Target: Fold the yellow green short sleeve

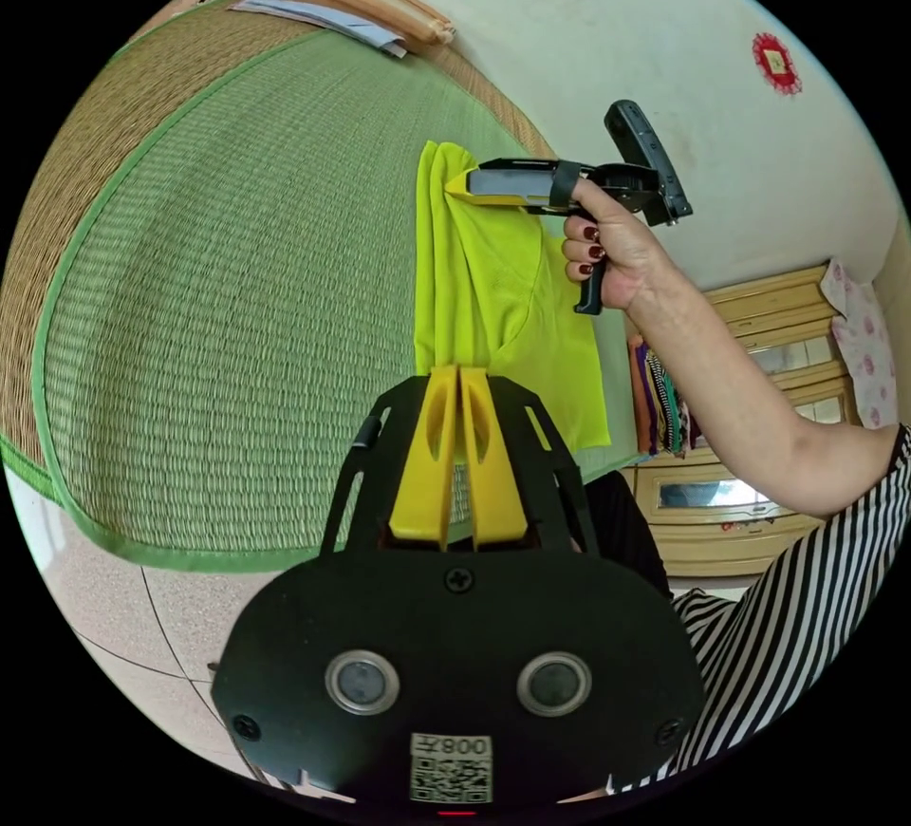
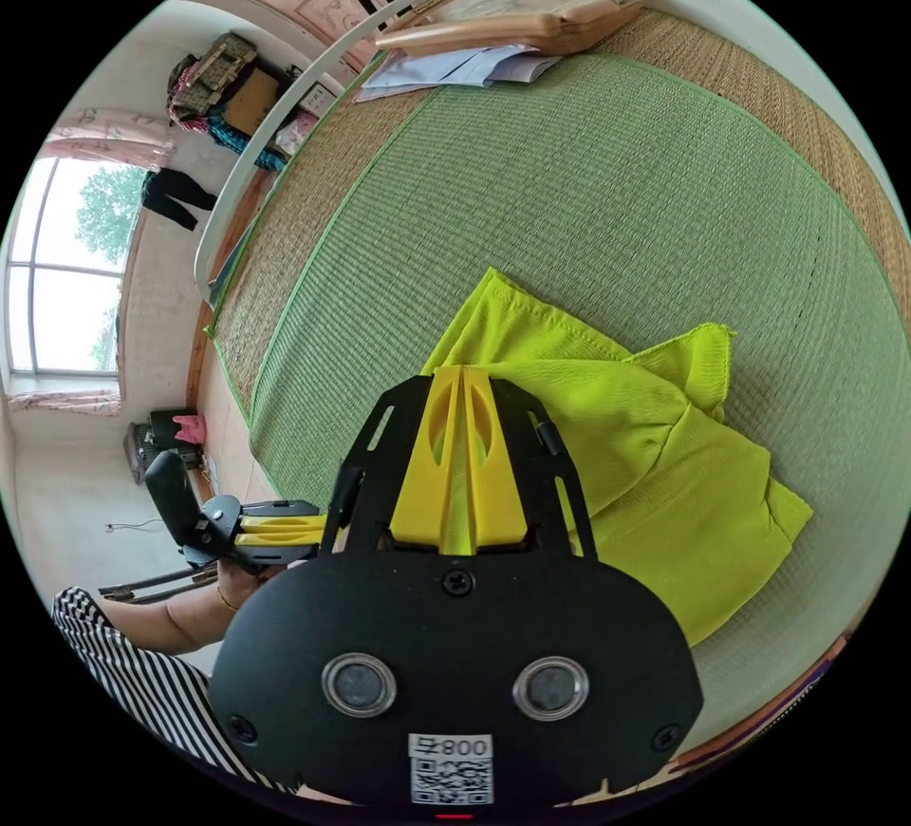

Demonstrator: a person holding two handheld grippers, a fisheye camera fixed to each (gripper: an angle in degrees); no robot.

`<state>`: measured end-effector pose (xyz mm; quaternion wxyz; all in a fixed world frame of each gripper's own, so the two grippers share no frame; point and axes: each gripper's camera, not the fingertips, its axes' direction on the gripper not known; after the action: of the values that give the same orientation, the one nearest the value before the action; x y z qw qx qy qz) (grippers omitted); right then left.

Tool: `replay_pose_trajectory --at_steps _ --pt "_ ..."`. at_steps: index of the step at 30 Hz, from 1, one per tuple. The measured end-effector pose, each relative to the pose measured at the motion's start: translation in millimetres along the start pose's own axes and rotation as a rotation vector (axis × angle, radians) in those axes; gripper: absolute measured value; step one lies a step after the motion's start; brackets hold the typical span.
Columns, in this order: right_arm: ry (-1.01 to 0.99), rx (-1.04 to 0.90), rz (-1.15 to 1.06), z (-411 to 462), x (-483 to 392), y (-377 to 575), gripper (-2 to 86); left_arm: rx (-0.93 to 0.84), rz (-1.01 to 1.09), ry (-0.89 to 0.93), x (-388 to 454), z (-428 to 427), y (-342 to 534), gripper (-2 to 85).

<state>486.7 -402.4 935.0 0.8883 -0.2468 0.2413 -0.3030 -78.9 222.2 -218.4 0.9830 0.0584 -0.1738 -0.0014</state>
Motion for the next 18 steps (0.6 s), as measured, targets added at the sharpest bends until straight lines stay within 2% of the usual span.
replay_pose_trajectory --at_steps 7,11,14,18 --pt "-0.019 0.013 0.001 -20.6 -1.1 7.7 0.2 0.067 -0.008 -0.021 4.1 -9.0 1.2 0.7" --pt "-0.029 0.011 0.008 -27.6 -4.6 13.2 0.2 0.019 -0.006 0.001 1.4 5.6 -6.4 1.3" --pt "-0.031 0.009 0.008 -34.1 -7.6 16.9 0.2 -0.02 -0.001 -0.049 4.1 15.1 -9.0 0.7" --pt "-0.044 0.009 0.008 -43.6 -10.7 21.7 0.2 0.019 0.003 -0.026 5.7 8.4 -8.7 0.3"
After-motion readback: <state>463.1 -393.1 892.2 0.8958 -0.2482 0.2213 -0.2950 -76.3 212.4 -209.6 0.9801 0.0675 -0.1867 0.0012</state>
